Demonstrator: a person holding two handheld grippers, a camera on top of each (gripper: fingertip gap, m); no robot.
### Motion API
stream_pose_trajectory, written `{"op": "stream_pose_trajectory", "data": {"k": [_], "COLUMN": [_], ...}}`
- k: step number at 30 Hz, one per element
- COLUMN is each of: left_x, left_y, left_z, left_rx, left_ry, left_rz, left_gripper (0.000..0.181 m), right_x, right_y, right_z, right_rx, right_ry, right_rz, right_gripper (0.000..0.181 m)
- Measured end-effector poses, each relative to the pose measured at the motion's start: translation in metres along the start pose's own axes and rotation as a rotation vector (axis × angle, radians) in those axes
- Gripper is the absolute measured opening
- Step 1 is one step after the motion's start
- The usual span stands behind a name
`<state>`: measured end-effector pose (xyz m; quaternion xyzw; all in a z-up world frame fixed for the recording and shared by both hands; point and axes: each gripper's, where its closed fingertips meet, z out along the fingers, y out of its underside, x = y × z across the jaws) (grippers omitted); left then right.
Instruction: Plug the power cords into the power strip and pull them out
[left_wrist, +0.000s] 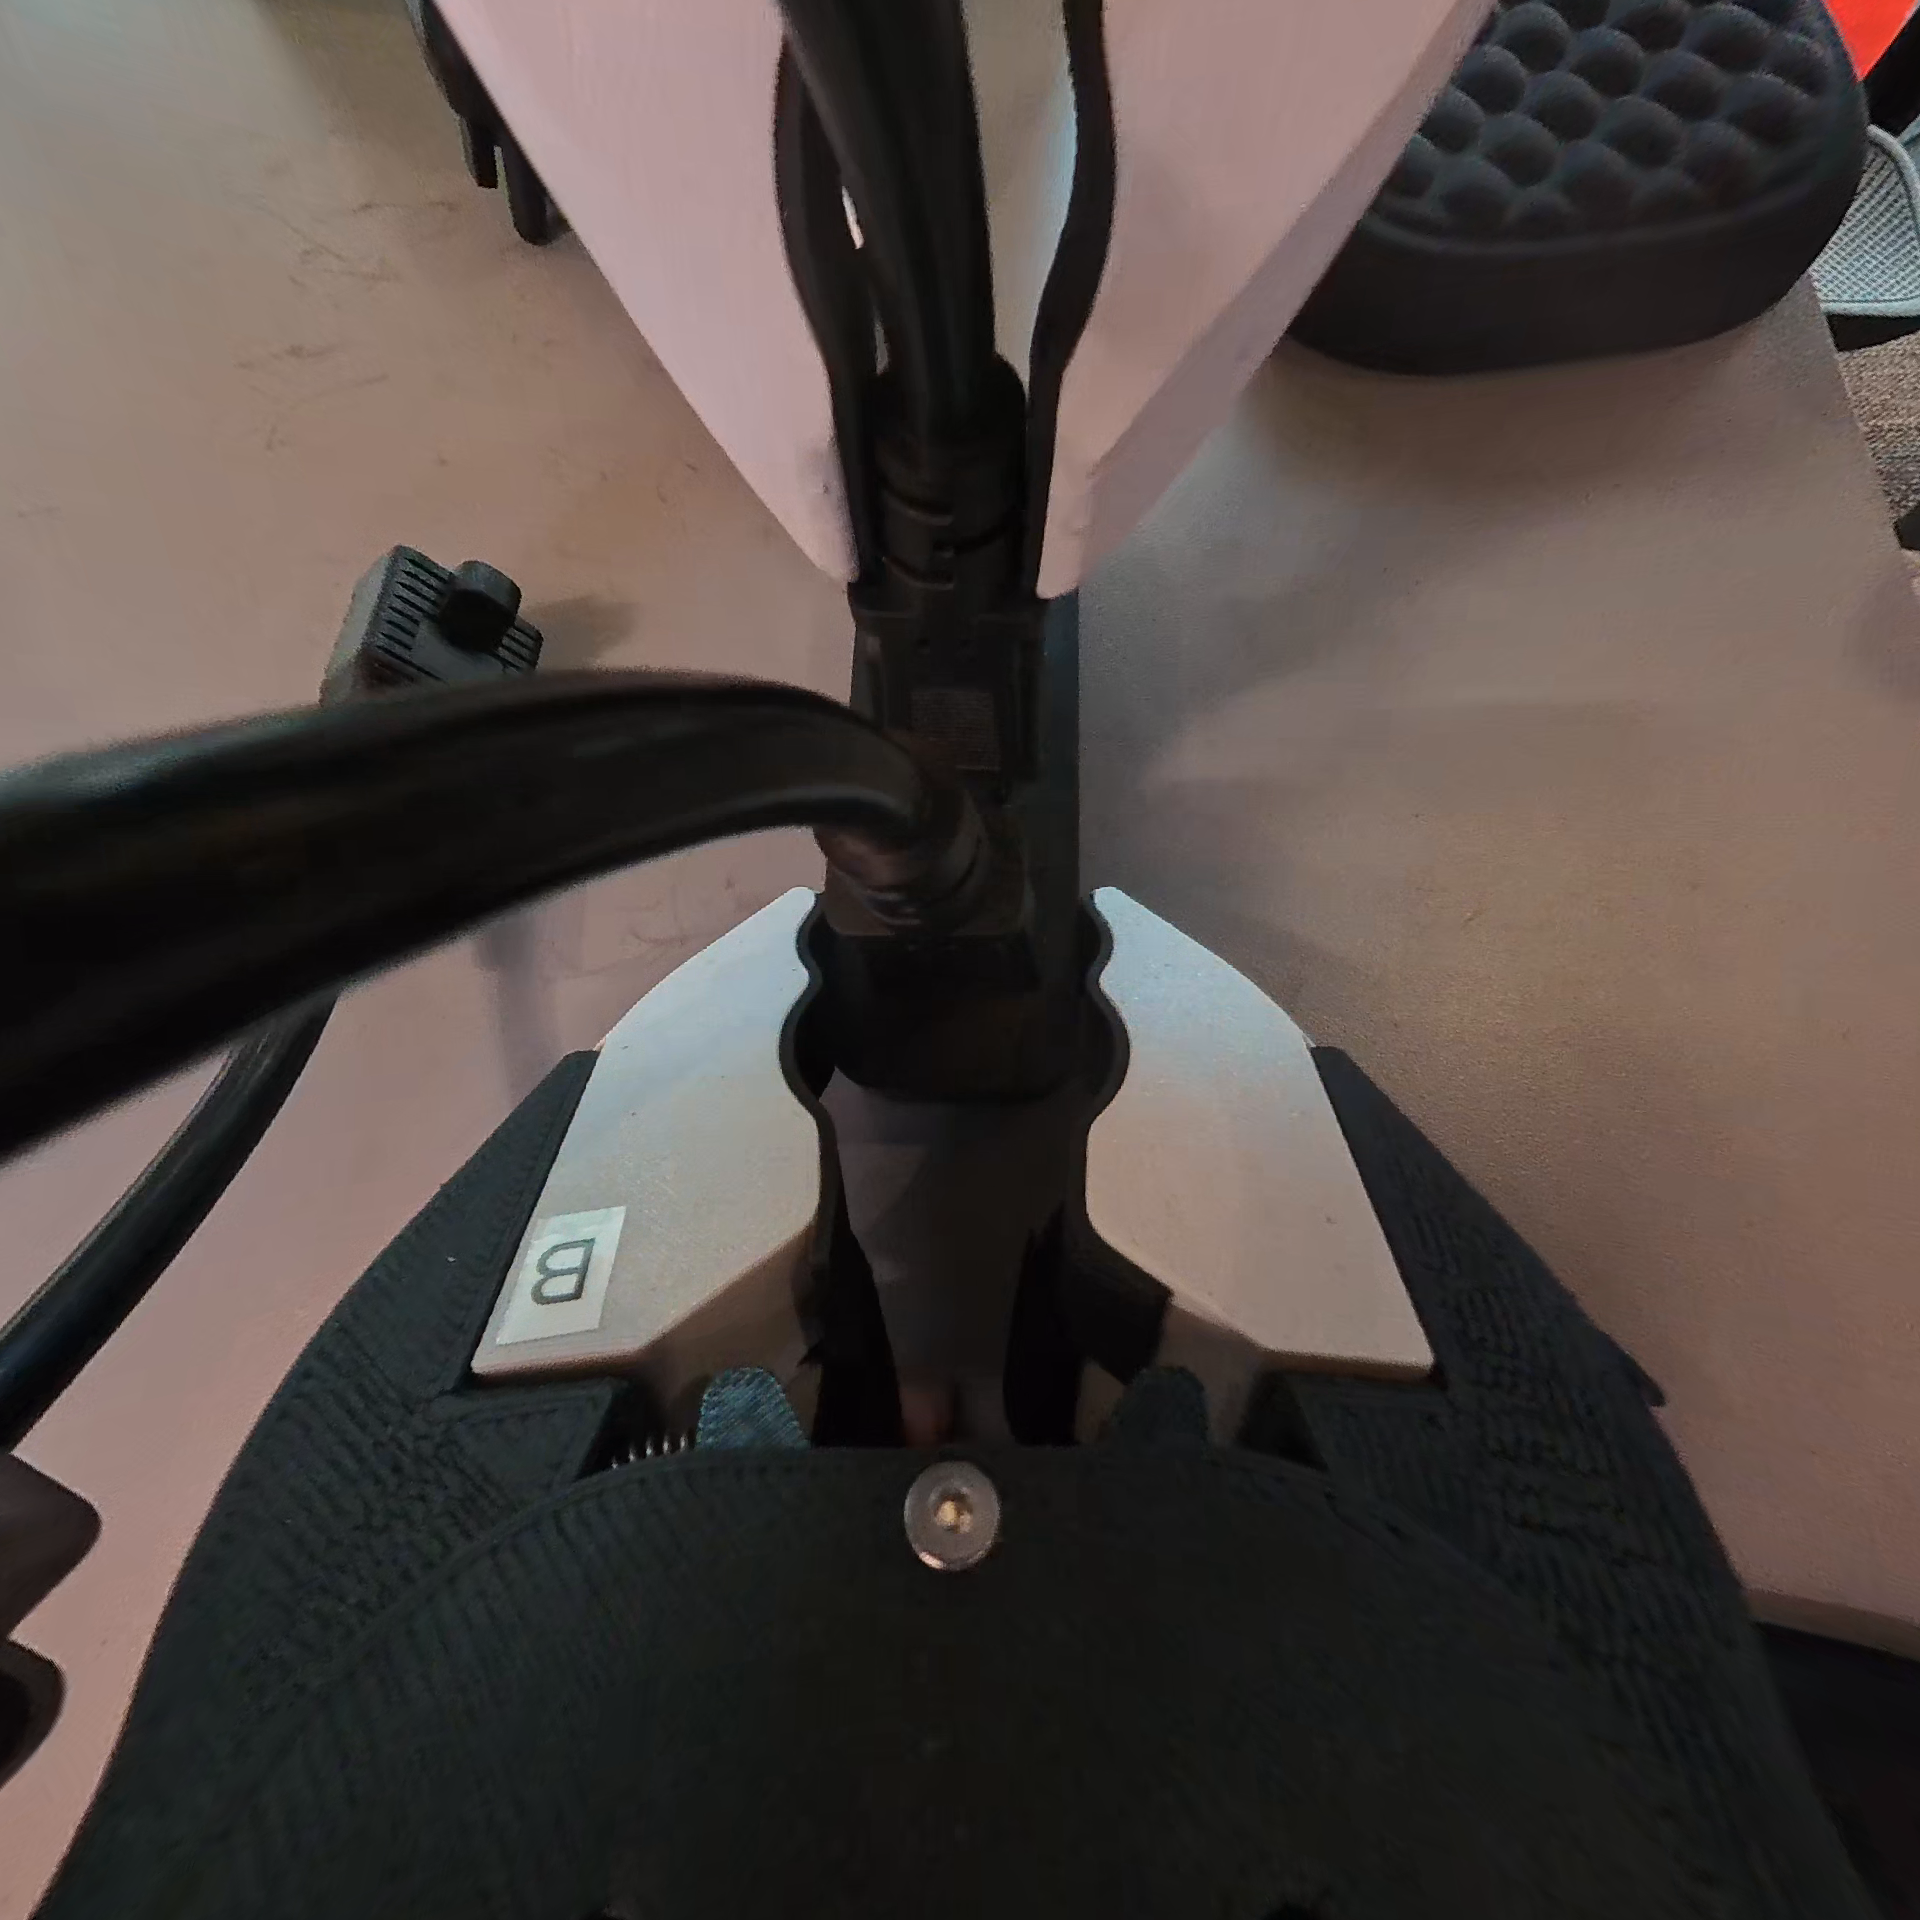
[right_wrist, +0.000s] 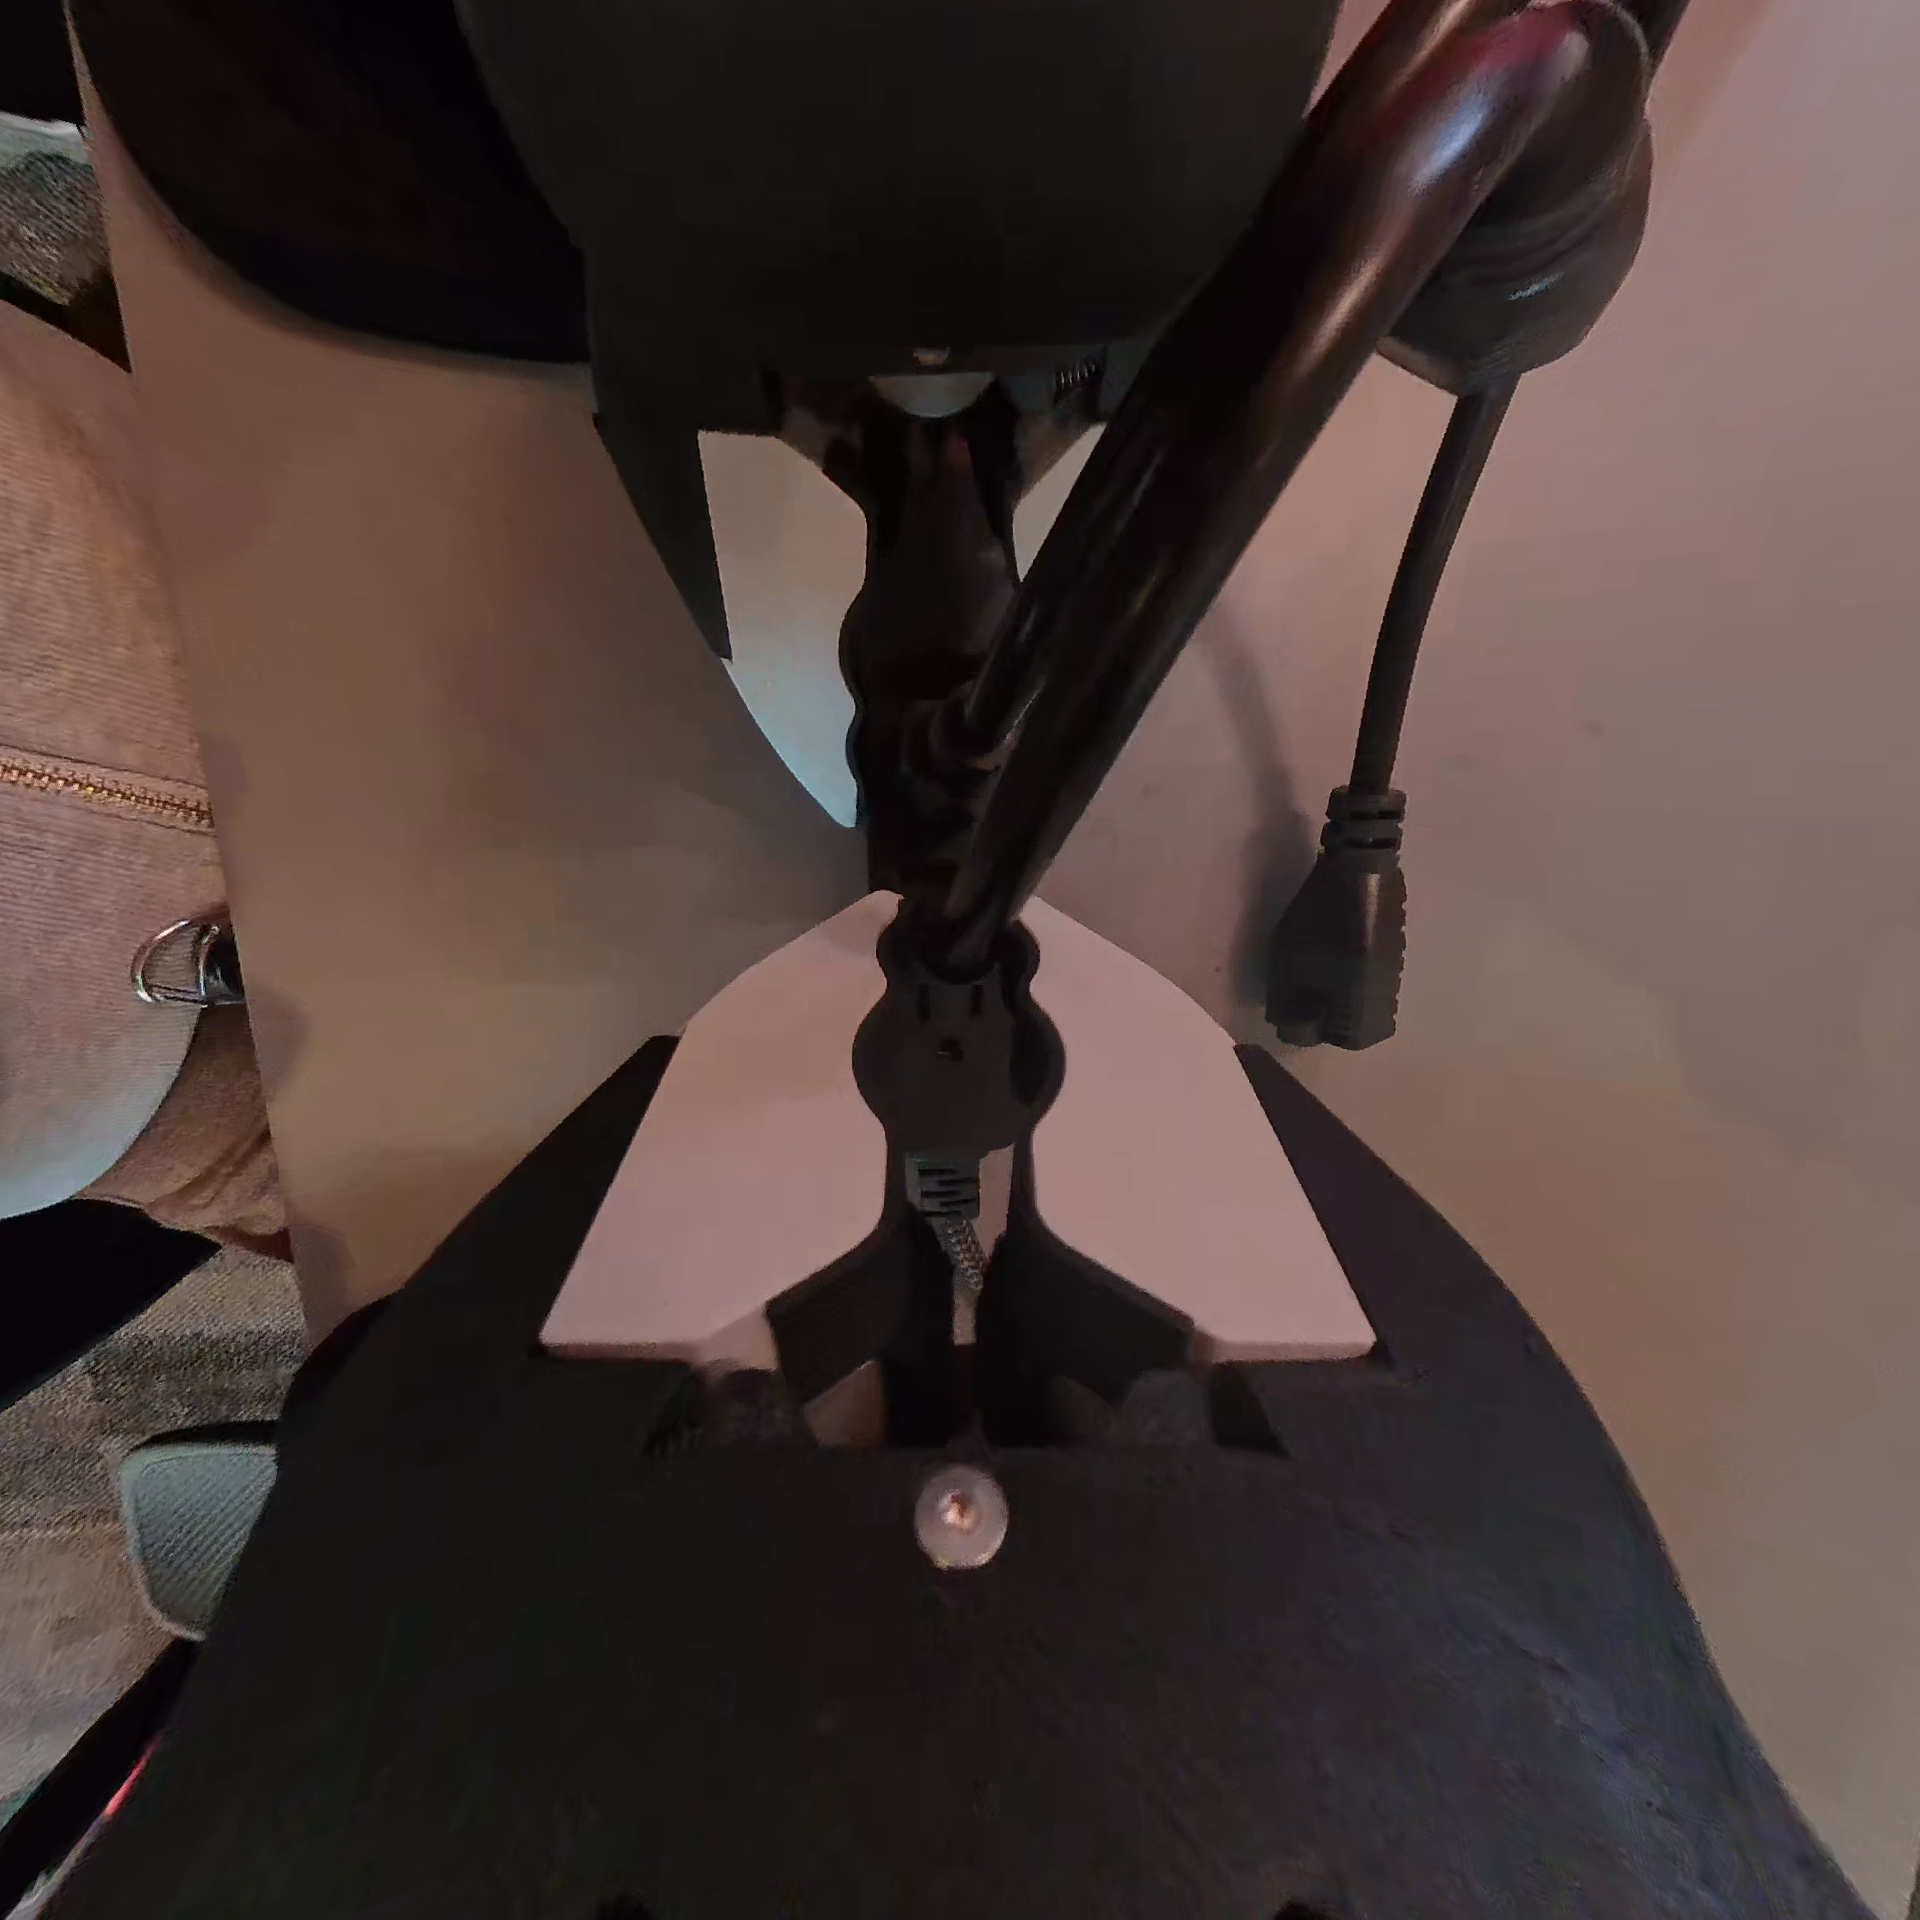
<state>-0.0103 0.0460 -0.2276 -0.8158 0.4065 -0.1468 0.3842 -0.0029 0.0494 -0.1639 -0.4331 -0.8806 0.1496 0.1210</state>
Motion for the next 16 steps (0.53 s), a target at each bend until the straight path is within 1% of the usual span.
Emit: {"op": "stream_pose_trajectory", "data": {"k": [4, 7, 10, 12, 16], "left_x": [0.000, 0.000, 0.003, 0.004, 0.004], "left_y": [0.000, 0.000, -0.004, -0.004, -0.004], "left_z": [0.000, 0.000, 0.004, 0.004, 0.004], "left_rx": [0.000, 0.000, 0.000, 0.000, -0.001], "left_ry": [0.000, -0.001, -0.001, 0.005, 0.013], "left_rz": [-0.001, -0.002, 0.005, 0.000, -0.004], "left_gripper": [0.044, 0.044, 0.044, 0.044, 0.044], "right_x": [0.000, -0.001, -0.002, -0.001, -0.002], "right_y": [-0.003, 0.000, 0.007, 0.005, 0.006], "right_z": [0.002, 0.001, -0.002, -0.001, -0.001], "right_rx": [-0.080, -0.110, -0.138, -0.151, -0.199], "right_ry": [0.017, 0.030, -0.018, -0.041, -0.033], "right_rz": [0.036, 0.048, 0.079, 0.070, 0.053], "right_gripper": [0.016, 0.017, 0.017, 0.016, 0.016]}}
